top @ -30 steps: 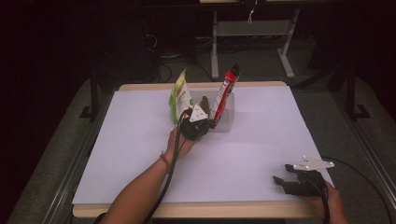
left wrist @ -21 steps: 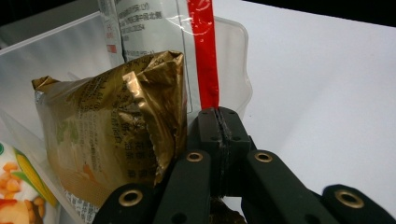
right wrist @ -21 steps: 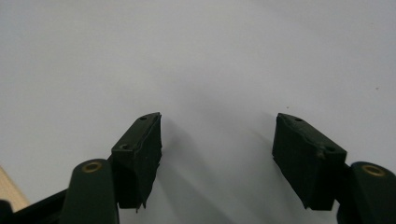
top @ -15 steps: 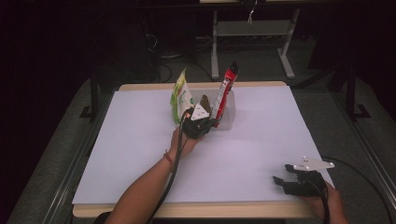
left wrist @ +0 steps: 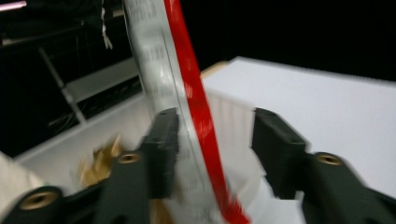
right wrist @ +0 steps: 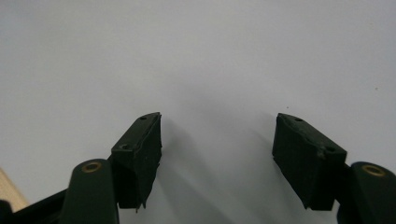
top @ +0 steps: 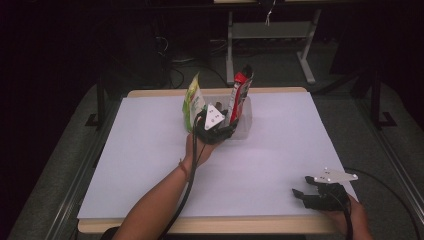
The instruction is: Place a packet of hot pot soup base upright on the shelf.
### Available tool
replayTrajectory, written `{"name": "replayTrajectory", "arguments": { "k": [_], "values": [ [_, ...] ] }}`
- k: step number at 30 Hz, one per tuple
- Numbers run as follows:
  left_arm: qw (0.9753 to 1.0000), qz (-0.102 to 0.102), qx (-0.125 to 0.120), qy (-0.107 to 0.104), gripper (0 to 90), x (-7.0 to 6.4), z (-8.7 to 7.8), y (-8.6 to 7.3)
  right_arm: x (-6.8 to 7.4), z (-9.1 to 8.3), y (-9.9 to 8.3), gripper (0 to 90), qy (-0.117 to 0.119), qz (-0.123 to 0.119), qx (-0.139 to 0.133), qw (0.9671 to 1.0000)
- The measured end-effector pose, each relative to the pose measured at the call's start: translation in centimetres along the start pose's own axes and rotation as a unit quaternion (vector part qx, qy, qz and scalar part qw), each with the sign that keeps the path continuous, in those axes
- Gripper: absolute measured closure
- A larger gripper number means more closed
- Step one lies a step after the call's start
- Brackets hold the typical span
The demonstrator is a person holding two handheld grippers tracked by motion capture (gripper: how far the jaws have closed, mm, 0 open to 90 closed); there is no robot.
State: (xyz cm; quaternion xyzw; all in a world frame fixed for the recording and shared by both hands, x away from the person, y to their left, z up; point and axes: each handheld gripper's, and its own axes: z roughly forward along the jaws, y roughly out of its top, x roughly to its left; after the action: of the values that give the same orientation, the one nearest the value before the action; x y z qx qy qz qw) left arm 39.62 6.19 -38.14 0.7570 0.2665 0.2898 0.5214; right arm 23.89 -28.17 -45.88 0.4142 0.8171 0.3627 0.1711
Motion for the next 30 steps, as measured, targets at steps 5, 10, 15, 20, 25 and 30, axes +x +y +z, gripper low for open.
{"name": "replayTrajectory", "arguments": {
  "k": [5,10,15,20,25,30],
  "values": [
    [0.9996,-0.027,0.006,0.009,30.0,0.9,1.2,1.3,0.0,0.0,0.0,32.1,0.000,0.000,-0.001,1.0000],
    [0.9983,-0.049,0.033,0.003,29.2,2.0,3.2,2.6,0.0,0.0,0.0,32.1,0.001,-0.001,-0.001,1.0000],
    [0.9979,-0.027,0.058,0.003,33.7,2.0,4.8,4.0,-0.1,0.0,-0.1,32.0,0.002,-0.001,-0.002,1.0000],
    [0.9947,-0.008,0.102,0.014,46.4,2.2,5.9,4.3,0.0,0.0,-0.1,32.0,0.002,-0.001,-0.002,1.0000],
    [0.9929,0.008,0.114,0.034,59.7,2.1,6.0,4.5,-0.1,0.0,-0.1,32.0,0.002,-0.001,-0.002,1.0000],
    [0.9978,-0.008,0.038,0.055,65.7,1.5,5.2,3.7,0.0,0.0,-0.1,32.0,0.002,-0.002,-0.002,1.0000]
  ]
}}
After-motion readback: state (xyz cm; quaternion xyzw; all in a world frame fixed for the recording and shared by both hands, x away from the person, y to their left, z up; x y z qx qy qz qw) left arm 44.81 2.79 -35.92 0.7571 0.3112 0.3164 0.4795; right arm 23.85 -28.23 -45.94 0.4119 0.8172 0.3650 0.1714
